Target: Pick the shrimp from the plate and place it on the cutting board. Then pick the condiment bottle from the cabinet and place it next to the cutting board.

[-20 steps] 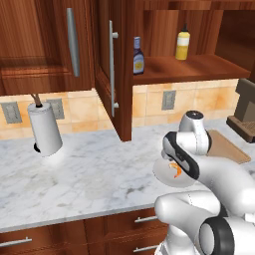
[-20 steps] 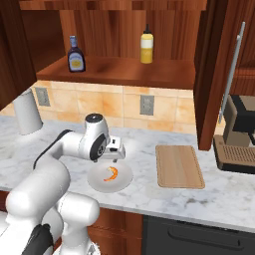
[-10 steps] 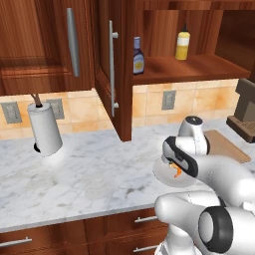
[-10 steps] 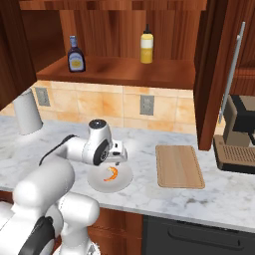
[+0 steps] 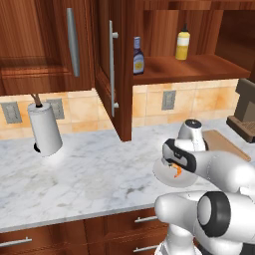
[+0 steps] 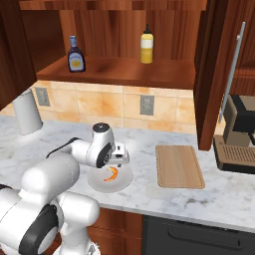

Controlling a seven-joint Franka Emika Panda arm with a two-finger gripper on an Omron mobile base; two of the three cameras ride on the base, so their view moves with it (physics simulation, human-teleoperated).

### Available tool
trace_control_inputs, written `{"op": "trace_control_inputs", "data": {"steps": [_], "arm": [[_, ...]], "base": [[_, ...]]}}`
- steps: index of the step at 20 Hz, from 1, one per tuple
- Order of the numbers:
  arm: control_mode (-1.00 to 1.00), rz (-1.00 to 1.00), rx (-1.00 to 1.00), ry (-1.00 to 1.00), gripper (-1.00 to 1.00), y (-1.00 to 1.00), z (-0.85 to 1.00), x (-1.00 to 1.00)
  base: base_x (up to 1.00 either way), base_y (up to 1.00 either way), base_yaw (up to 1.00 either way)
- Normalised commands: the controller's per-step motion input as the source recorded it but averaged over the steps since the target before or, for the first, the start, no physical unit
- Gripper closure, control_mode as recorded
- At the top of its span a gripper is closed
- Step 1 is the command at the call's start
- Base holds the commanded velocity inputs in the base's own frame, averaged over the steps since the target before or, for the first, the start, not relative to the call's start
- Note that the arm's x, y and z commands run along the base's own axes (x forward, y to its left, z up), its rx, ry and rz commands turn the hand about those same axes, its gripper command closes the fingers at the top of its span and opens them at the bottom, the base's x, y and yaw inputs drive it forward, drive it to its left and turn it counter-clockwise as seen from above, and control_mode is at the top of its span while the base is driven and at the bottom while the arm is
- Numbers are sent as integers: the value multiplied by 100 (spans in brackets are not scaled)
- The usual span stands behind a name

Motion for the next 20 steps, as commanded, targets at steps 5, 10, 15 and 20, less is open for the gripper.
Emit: {"op": "trace_control_inputs", "data": {"steps": [5, 10, 15, 20], "arm": [[-100, 3, 0, 0, -100, -5, -19, 9], [-100, 3, 0, 0, -100, -7, -18, 8], [-100, 2, 0, 0, -100, -7, -18, 6], [-100, 1, 0, 0, -100, -2, -17, 7]], "base": [[0, 0, 0], [0, 0, 0], [0, 0, 0], [0, 0, 0]]}}
